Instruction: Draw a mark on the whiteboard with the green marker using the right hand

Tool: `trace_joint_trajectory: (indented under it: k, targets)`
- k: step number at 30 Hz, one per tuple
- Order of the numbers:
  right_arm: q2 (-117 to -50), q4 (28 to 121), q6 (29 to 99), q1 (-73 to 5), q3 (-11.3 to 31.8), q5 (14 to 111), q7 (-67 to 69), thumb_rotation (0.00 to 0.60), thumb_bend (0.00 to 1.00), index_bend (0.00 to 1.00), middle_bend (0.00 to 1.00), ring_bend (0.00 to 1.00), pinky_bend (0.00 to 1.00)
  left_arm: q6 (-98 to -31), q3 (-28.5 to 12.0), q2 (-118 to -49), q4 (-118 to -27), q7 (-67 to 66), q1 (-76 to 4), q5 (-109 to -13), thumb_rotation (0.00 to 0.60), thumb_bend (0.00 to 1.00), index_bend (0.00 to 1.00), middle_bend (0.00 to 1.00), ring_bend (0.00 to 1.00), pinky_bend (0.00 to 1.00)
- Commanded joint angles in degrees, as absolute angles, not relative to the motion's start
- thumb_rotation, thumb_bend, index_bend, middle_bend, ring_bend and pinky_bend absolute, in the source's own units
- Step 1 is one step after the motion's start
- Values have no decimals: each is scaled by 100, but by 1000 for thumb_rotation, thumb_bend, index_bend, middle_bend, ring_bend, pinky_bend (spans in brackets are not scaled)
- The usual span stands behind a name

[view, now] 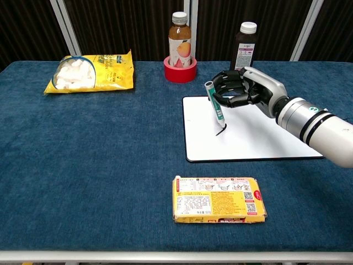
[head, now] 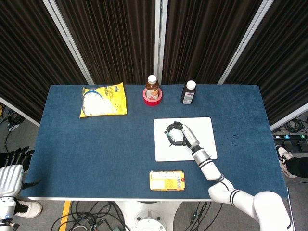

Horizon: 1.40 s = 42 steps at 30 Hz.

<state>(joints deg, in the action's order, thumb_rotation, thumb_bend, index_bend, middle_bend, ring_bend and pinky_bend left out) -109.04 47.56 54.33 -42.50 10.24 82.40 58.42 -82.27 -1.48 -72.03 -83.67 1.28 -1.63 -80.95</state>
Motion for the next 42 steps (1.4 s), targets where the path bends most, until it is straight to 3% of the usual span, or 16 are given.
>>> trace_joint_trajectory:
  k: [1, 8, 15, 24, 32, 42]
  targets:
    - [-10843, 4803, 5464, -4205, 947, 8302, 5847, 600, 545, 590, 559, 324, 96, -8232, -150, -7204, -8368, 127, -162, -8097, 600, 104, 159, 55, 15, 0]
    - [-10118, 5490, 5681, -3769, 575, 8440, 5633, 600, 576, 590, 559, 323, 96, -8257, -151, -7241, -8316, 165, -165, -8135, 600, 103, 159, 55, 14, 0]
    - [-9332, 6280, 6477, -3428, 747, 8518, 5326, 600, 576, 590, 559, 321, 95, -8297, -160, -7255, -8285, 192, -170, -8183, 600, 104, 159, 55, 15, 0]
    - [-8256, 6403, 6267, -3349, 224, 8878, 1713, 600, 573, 596, 559, 304, 77, -8274, -141, -7241, -8355, 138, -198, -8230, 600, 104, 159, 55, 15, 0]
    - [-8563, 5435, 6118, -3141, 63, 8675, -95, 600, 571, 596, 554, 282, 48, -8287, -106, -7206, -8461, 57, -190, -8263, 600, 104, 159, 55, 14, 0]
    - [-9322, 4074, 5821, -3138, -92, 8732, -139, 600, 534, 597, 525, 246, 23, -8283, -95, -7163, -8595, -57, -187, -8250, 600, 103, 159, 55, 15, 0]
